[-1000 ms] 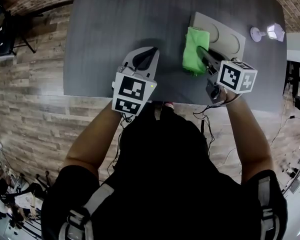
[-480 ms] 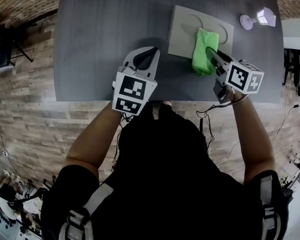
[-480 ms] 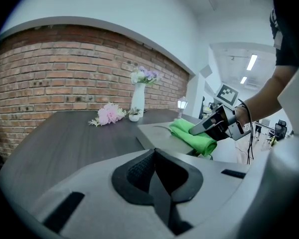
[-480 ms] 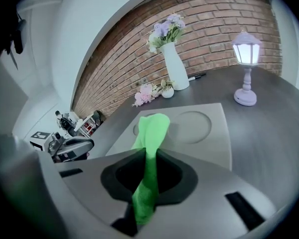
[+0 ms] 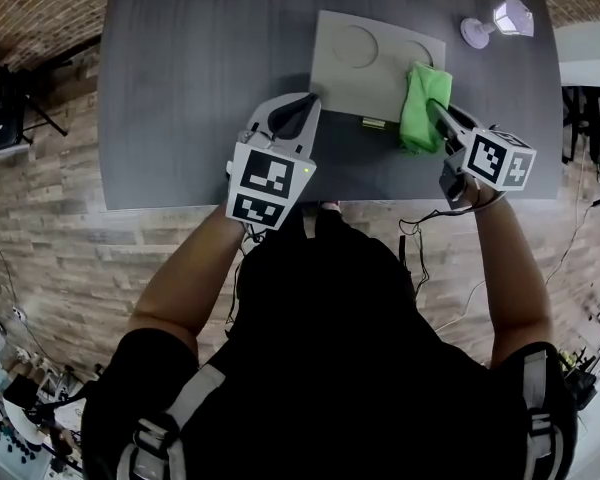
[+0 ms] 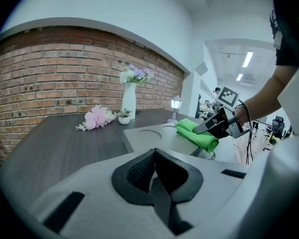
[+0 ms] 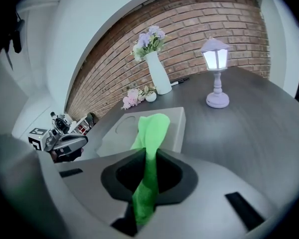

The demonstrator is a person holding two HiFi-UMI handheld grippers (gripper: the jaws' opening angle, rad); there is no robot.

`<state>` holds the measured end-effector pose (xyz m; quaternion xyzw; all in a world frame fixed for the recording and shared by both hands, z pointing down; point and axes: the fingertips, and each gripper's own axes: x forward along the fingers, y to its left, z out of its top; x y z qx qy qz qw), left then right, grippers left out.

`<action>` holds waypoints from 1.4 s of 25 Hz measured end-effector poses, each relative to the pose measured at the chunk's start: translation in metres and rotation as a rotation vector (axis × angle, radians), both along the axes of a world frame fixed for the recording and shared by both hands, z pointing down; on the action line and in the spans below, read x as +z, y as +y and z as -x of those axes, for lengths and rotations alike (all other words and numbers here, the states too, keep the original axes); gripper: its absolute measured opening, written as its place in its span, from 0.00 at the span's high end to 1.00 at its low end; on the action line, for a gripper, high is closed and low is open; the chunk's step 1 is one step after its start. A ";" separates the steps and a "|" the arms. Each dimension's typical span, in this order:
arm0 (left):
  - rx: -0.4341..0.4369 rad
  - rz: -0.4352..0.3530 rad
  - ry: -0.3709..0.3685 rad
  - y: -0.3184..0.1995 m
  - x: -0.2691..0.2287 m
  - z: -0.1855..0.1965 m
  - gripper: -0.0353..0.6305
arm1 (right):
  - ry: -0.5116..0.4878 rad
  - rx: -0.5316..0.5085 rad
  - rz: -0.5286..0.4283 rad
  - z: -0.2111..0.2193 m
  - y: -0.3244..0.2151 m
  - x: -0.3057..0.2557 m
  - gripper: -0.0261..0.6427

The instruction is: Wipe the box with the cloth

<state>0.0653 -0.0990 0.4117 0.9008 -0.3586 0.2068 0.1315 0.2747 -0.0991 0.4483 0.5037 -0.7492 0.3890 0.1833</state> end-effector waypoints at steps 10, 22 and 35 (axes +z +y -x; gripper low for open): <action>0.005 -0.009 -0.020 0.003 -0.006 -0.029 0.94 | 0.020 0.030 -0.009 -0.049 0.009 0.004 0.90; 0.003 -0.083 -0.055 0.007 -0.045 -0.044 0.94 | 0.036 0.094 -0.037 -0.089 0.017 -0.005 0.90; 0.014 -0.194 -0.026 0.000 -0.108 -0.042 0.93 | 0.037 0.065 -0.306 -0.067 0.002 -0.097 0.90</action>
